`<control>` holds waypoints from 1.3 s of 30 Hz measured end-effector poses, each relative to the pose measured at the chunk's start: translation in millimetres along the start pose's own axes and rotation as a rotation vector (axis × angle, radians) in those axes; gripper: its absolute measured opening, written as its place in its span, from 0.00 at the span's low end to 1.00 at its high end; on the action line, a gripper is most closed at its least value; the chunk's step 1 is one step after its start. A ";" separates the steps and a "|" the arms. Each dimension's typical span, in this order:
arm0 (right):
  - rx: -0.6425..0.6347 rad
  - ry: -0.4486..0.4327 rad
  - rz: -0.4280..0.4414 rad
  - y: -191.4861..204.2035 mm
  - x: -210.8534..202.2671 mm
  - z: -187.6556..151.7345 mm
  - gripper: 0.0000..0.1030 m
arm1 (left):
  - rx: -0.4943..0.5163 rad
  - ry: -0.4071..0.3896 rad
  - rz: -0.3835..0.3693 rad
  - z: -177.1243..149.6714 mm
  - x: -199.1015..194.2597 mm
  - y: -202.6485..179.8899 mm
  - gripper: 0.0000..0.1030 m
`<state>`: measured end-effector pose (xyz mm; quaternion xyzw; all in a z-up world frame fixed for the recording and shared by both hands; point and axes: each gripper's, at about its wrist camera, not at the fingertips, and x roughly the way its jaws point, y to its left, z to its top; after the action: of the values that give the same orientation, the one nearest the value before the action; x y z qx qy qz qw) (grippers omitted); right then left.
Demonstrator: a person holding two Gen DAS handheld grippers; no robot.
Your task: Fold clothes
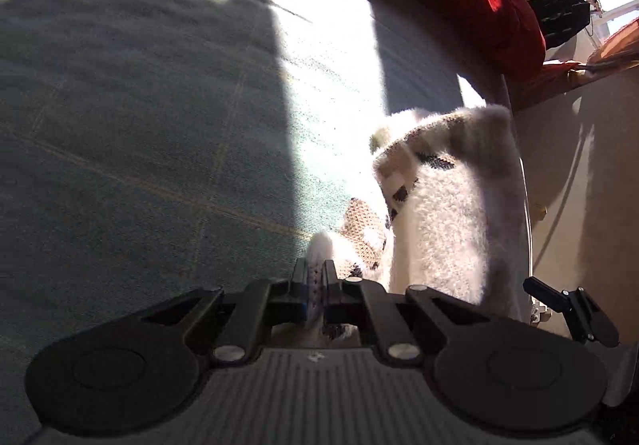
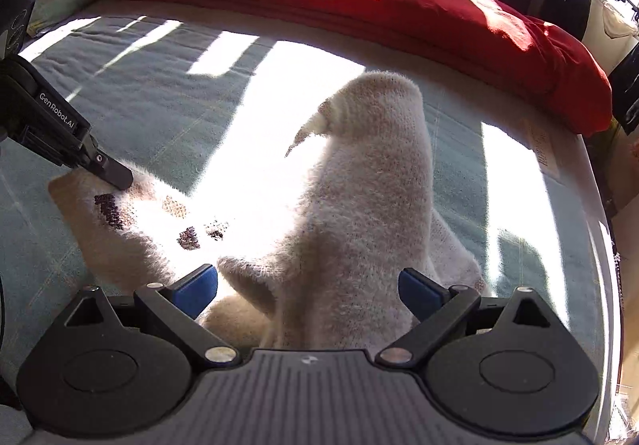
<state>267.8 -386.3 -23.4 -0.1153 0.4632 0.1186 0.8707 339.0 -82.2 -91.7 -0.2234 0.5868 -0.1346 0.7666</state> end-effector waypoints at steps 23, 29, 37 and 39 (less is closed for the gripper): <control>-0.064 0.023 0.040 20.7 17.7 17.1 0.96 | 0.201 0.108 0.098 47.3 55.9 18.5 0.23; -0.064 0.021 0.039 21.6 18.2 17.3 0.96 | 0.255 0.034 0.116 41.9 31.4 0.6 0.05; -0.071 0.004 0.038 22.3 17.6 21.5 0.96 | 0.195 -0.131 0.238 67.0 -19.0 19.0 0.05; -0.076 -0.002 0.043 24.8 17.1 22.7 0.96 | 0.175 -0.154 0.286 74.0 -25.8 29.0 0.05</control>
<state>286.9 -354.1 -27.6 -0.1382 0.4599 0.1549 0.8634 401.3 -31.5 -68.9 -0.0798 0.5383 -0.0575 0.8370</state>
